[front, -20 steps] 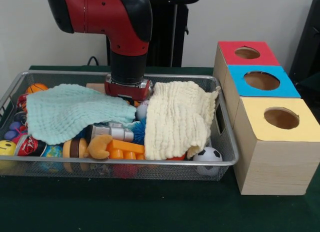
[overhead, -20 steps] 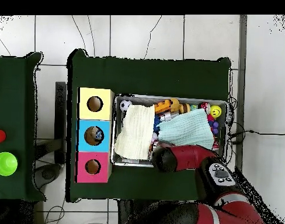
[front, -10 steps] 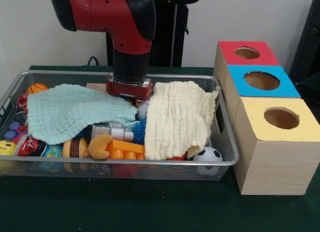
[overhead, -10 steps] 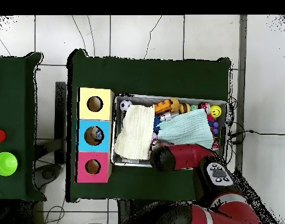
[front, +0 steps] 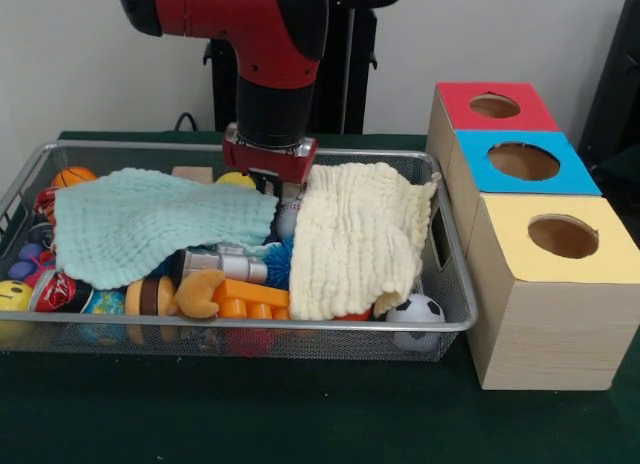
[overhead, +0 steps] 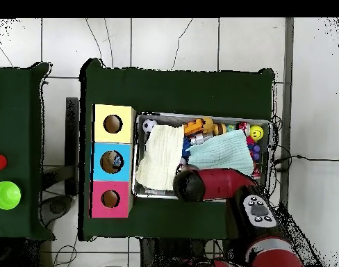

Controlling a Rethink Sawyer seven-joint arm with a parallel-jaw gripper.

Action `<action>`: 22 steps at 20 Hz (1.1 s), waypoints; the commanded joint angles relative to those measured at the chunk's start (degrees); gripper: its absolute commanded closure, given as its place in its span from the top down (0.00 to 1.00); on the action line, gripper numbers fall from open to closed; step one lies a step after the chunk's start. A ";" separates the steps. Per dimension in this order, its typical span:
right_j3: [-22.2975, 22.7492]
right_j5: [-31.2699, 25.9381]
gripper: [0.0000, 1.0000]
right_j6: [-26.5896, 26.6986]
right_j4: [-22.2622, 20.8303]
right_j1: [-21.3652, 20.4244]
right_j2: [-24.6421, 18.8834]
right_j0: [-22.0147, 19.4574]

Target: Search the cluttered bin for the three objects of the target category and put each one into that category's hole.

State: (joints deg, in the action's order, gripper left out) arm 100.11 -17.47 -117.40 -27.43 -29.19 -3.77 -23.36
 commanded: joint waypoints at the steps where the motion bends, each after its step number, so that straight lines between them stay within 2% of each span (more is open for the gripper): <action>1: 2.33 -8.80 0.00 -2.88 5.20 -4.14 -4.43 0.55; 10: 4.60 -9.27 0.00 -4.36 8.69 -5.53 -4.86 1.81; 22: 4.37 -9.60 0.00 -7.69 12.41 -5.73 -2.42 7.01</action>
State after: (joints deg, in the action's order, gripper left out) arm 102.00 -22.47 -117.40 -18.69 -34.98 -3.87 -18.34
